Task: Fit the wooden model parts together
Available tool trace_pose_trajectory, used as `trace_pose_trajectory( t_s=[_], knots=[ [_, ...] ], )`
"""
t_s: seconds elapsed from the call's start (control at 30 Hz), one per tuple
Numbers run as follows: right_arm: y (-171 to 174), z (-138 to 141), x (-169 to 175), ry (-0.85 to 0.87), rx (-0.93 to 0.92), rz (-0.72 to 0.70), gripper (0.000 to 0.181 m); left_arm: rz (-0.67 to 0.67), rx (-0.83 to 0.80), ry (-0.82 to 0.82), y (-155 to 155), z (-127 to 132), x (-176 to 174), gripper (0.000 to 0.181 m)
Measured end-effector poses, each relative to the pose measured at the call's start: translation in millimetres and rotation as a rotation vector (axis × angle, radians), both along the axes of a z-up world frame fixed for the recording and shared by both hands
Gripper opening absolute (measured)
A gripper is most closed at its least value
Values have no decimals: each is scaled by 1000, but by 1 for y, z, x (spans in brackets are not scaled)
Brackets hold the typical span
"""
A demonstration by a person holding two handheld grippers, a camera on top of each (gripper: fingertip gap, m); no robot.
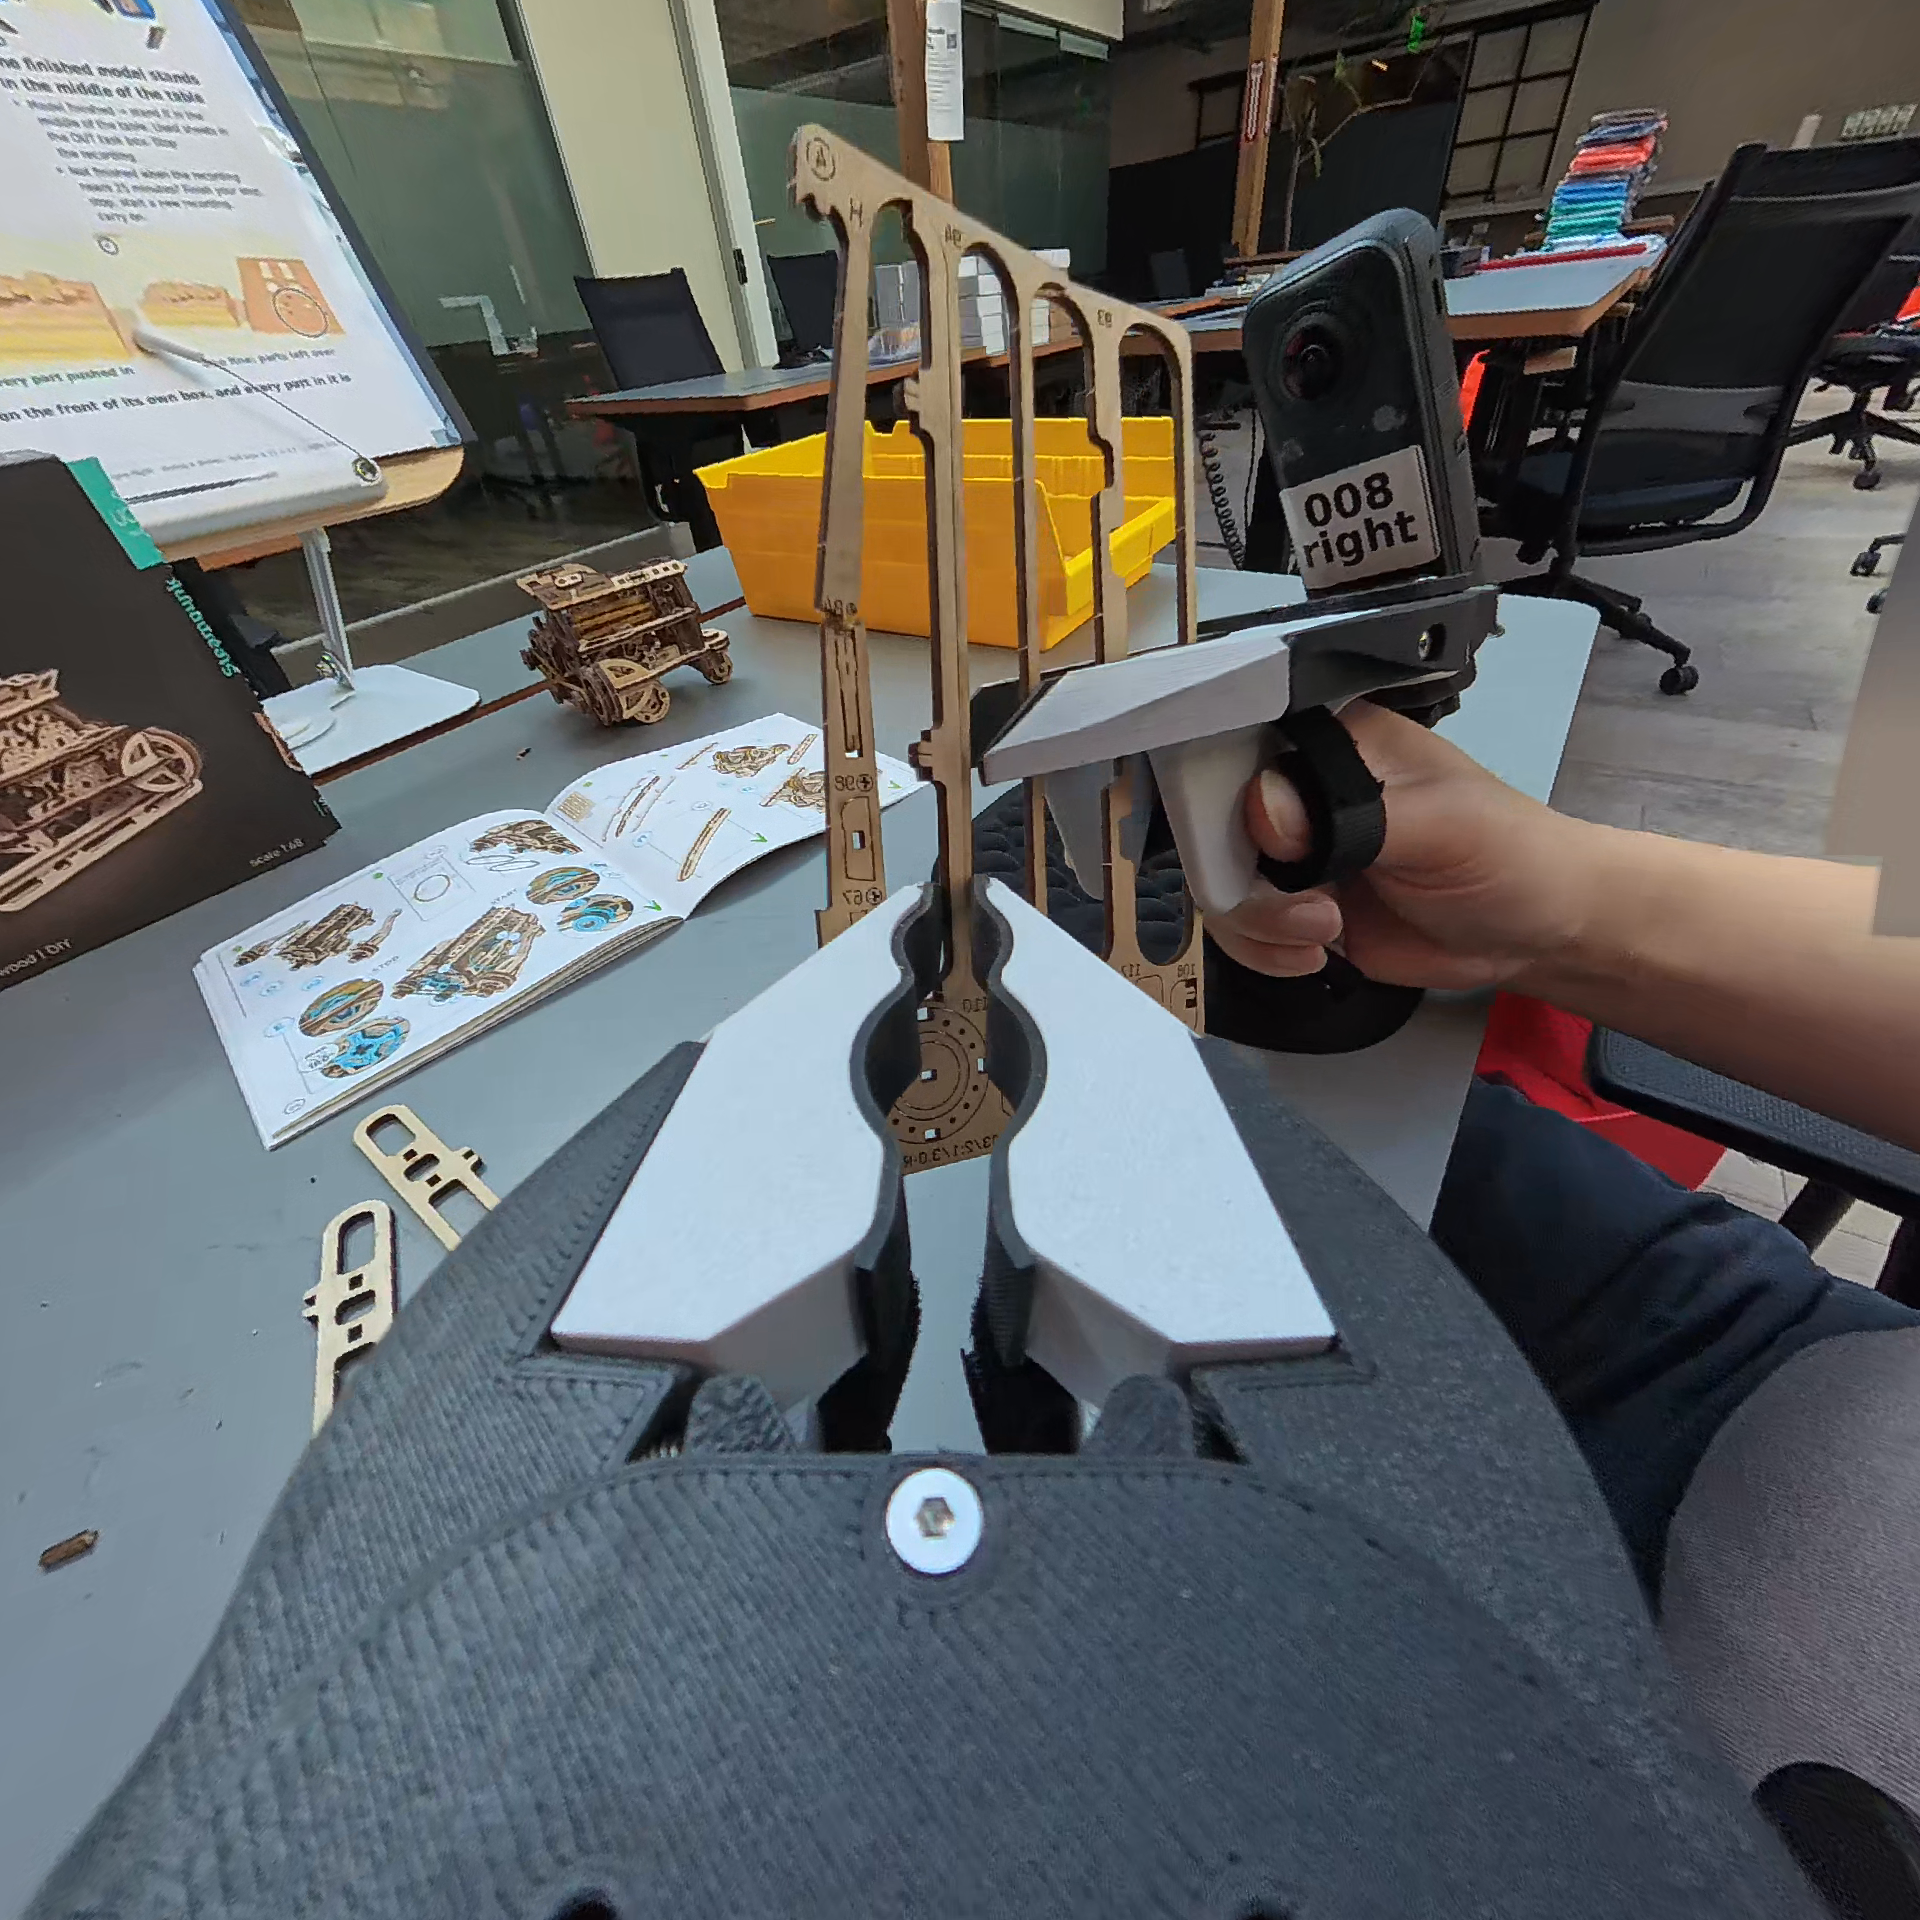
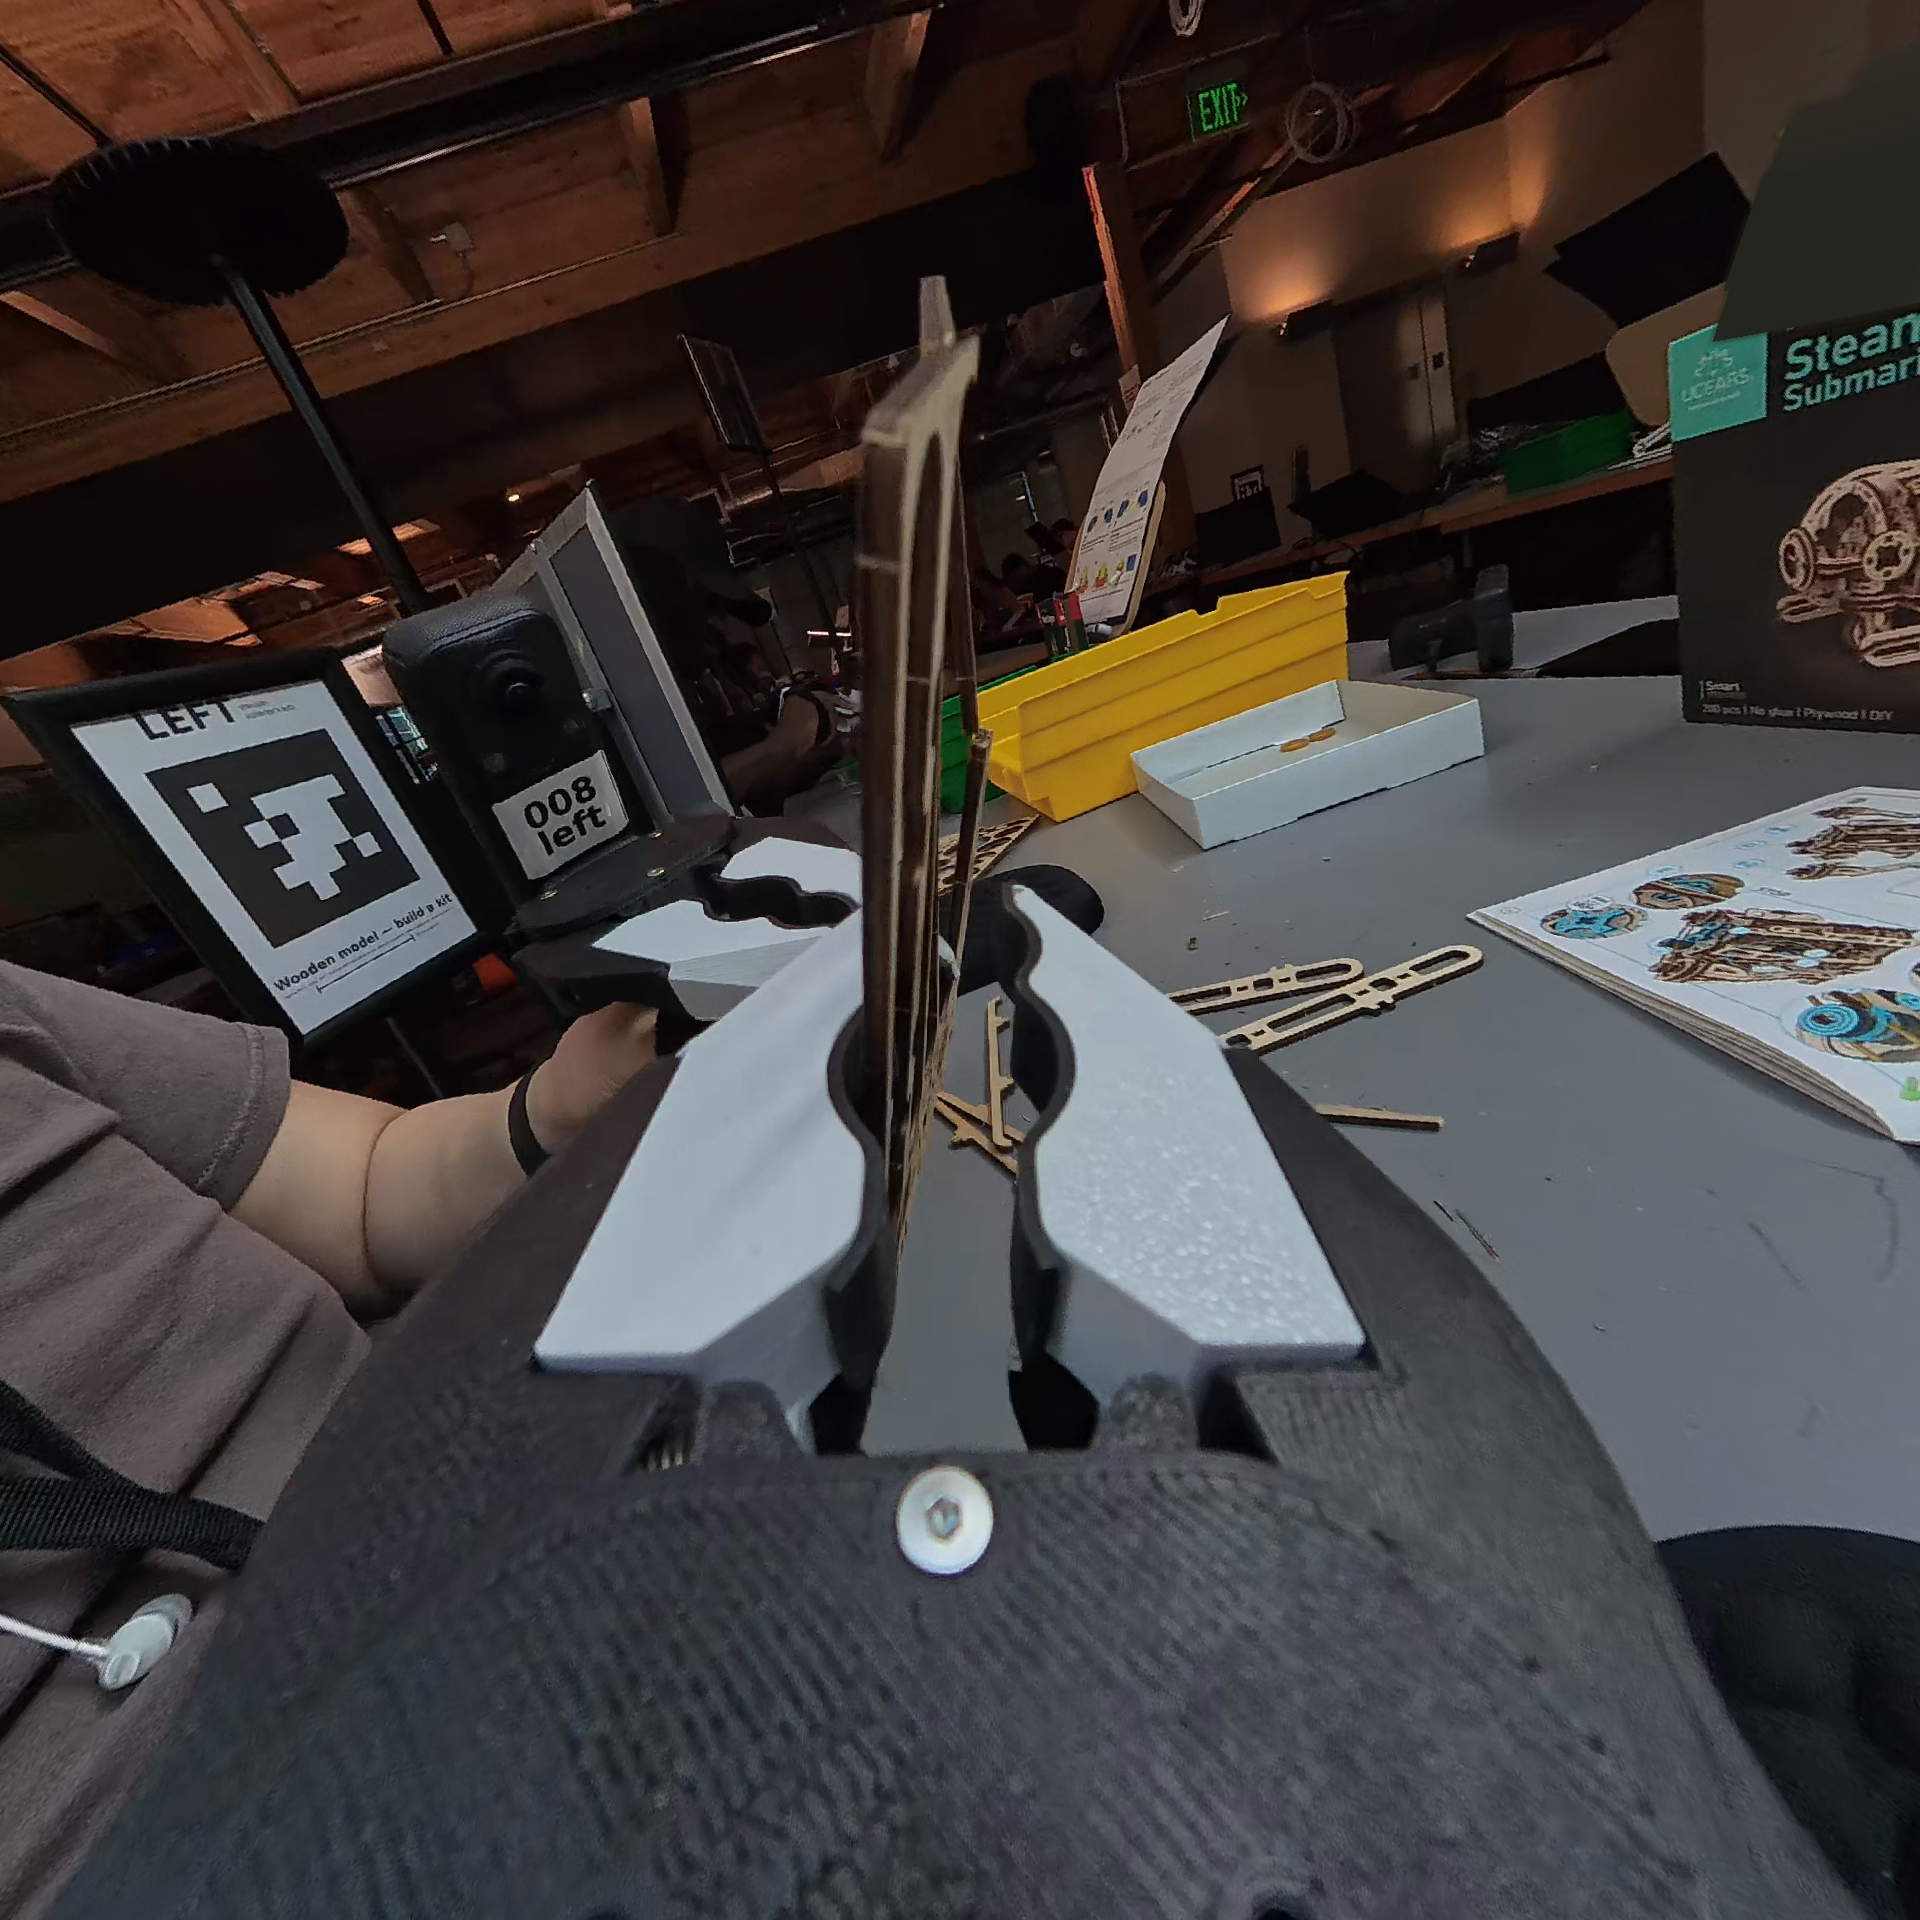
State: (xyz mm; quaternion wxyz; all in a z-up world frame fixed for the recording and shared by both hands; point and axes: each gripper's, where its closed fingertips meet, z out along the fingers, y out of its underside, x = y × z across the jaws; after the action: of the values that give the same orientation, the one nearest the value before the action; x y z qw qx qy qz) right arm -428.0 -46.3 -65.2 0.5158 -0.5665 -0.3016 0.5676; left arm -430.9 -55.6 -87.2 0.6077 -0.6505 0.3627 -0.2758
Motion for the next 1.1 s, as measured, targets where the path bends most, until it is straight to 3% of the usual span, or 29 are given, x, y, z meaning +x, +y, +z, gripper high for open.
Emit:
trace_pose_trajectory(
  t_s=[0.33,0.9,1.1],
  knots=[
    [-3,-5,-5,-38,-5,34,0,27,40,56,1,-2,0,2],
    [-3,-20,-15,-215,133,-65,0,-50,-294,-135,0,-17,-9,1],
    [0,-23,-17,-243,118,-74,0,-39,-305,-140,2,-20,-11,1]
  ],
)
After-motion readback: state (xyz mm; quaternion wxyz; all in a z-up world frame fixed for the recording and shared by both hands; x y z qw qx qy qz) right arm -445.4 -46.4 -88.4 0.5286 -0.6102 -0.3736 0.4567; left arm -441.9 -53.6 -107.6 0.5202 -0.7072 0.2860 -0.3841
